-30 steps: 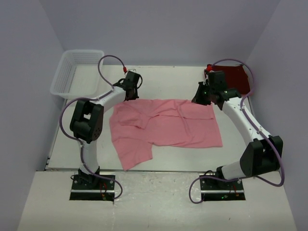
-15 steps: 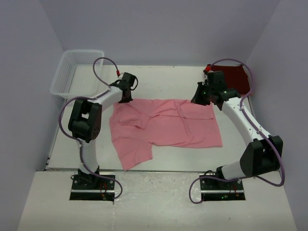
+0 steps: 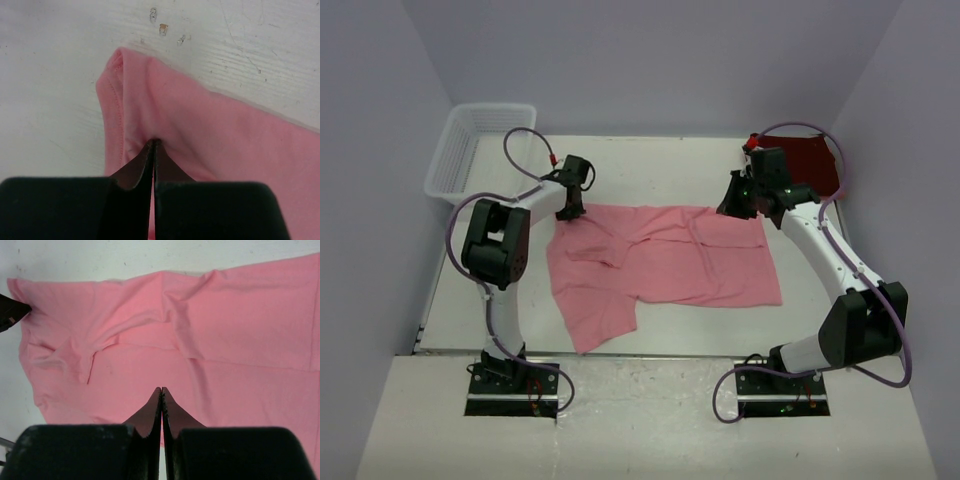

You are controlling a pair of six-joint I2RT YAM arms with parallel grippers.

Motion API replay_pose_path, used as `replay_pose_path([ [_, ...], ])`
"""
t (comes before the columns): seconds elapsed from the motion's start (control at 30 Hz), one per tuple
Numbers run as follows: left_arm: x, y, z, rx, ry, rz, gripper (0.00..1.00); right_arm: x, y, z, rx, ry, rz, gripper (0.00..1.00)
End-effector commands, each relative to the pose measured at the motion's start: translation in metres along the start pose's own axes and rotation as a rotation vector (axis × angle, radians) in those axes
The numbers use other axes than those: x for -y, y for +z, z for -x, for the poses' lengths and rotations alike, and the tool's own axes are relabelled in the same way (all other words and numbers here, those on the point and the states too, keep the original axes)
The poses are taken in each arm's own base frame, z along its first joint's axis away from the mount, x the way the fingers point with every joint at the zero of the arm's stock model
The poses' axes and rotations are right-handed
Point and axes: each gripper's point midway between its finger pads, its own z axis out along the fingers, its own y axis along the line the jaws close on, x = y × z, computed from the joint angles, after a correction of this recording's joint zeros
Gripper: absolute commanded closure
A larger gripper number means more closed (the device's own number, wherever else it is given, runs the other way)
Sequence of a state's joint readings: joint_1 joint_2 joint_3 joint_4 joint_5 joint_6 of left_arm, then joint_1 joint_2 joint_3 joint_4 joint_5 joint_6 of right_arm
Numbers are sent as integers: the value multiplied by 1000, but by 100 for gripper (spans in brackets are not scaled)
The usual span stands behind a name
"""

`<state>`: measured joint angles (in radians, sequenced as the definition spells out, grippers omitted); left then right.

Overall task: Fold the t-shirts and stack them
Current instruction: Fold the flattened tshirt in 1/3 of the way

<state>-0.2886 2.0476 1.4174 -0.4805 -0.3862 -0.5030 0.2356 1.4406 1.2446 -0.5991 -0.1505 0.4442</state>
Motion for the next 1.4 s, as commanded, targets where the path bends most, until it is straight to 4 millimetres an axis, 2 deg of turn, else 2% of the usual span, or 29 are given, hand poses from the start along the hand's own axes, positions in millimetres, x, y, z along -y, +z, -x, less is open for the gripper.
replay_pose_path([
  [0.0, -18, 18, -22, -74, -37, 40, 100, -10, -10, 11, 36, -27, 29, 100],
  [0.23, -49, 33, -30, -108, -88, 79, 100, -12, -6, 9, 25, -30, 39, 100],
  [0.33, -53, 33, -26, -102, -80, 69, 100, -15, 2, 5, 0, -36, 50, 100],
  [0.47, -42, 28, -12, -81, -63, 9, 100, -22, 15, -3, -38, -55, 61, 100],
  [0.63, -36, 4, 17, 25, -89, -53, 100, -33, 31, -12, -76, -82, 61, 100],
  [0.67, -37, -6, 26, 60, -93, -56, 100, -32, 36, -15, -90, -83, 56, 100],
  [0.87, -43, -42, 63, 186, -113, -58, 82, -43, 47, -22, -122, -96, 65, 100],
  [1.07, -48, -68, 84, 246, -137, -58, 72, -50, 47, -24, -128, -110, 70, 100],
  [1.2, -54, -85, 82, 274, -155, -26, 70, -54, 39, -23, -117, -120, 75, 100],
  [1.37, -60, -111, 59, 291, -213, -27, 65, -59, 18, -7, -64, -140, 73, 100],
])
